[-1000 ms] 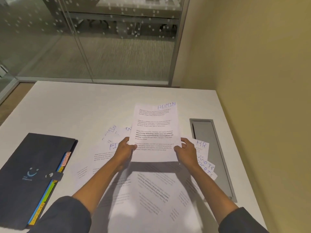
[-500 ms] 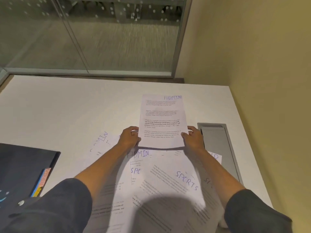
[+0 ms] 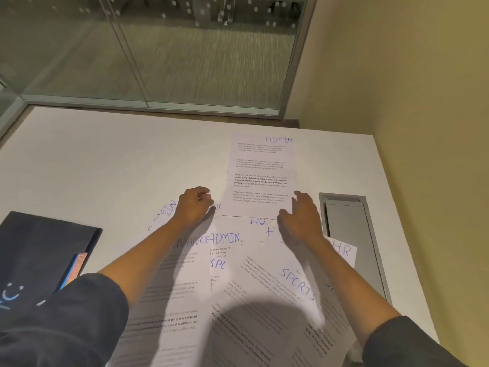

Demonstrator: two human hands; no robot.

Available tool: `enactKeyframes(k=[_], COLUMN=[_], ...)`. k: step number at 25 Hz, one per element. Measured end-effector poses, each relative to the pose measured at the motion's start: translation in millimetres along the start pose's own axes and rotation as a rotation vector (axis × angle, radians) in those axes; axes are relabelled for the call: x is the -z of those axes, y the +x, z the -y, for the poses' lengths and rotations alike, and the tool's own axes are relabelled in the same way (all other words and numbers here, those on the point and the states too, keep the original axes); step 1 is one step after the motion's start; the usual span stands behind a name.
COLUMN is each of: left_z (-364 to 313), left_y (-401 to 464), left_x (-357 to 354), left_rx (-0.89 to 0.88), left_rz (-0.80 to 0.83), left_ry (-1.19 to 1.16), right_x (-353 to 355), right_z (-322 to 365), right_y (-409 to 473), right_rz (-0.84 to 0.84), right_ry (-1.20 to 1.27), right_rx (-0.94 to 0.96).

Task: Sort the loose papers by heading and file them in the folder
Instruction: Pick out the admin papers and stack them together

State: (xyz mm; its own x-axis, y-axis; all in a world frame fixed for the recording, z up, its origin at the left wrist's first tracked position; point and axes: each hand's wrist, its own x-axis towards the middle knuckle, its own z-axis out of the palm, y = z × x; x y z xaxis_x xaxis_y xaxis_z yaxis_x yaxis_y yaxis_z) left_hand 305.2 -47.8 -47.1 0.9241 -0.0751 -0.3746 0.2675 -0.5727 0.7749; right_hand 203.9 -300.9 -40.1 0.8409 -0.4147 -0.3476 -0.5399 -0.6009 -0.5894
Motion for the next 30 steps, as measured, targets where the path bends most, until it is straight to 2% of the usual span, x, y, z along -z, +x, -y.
enactKeyframes(k=[2,4,6,9,12,17,21,26,30], left_z=[13,32,51,70,76,75,76,67,51], left_y=[-6,-11,-18,-26,-27,-25,-23,-22,-30], left_x=[21,42,55,61,59,57,58,65,79], left_rx=[0.011,0.063,0.134,0.189,0.149,0.144,0.182,0.145,0.019], left_rz=[-0.157,-0.251,-0.244,-0.179,-0.18,-0.177,-0.206,-0.166,-0.201], left_ry=[0.139,0.403,0.674,0.771,0.733,0.563,0.357,-0.041,-0.077], right_x=[-14,-32,-52,-78,-101,-130,-138,-135,-127], right_z=[10,15,18,30,48,62,59,52,55], right_y=[-24,-45,-61,-81,-99,-121,-131,-135,-139], right_rz=[0.085,0.218,0.274,0.26,0.359,0.496,0.488,0.484,0.492], right_ry=[-0.13,-0.28,-0.44,-0.538,-0.504,-0.694,-0.728,-0.748,-0.75], right_rx=[0.176,0.281,0.331,0.462,0.56,0.583,0.554,0.569,0.577])
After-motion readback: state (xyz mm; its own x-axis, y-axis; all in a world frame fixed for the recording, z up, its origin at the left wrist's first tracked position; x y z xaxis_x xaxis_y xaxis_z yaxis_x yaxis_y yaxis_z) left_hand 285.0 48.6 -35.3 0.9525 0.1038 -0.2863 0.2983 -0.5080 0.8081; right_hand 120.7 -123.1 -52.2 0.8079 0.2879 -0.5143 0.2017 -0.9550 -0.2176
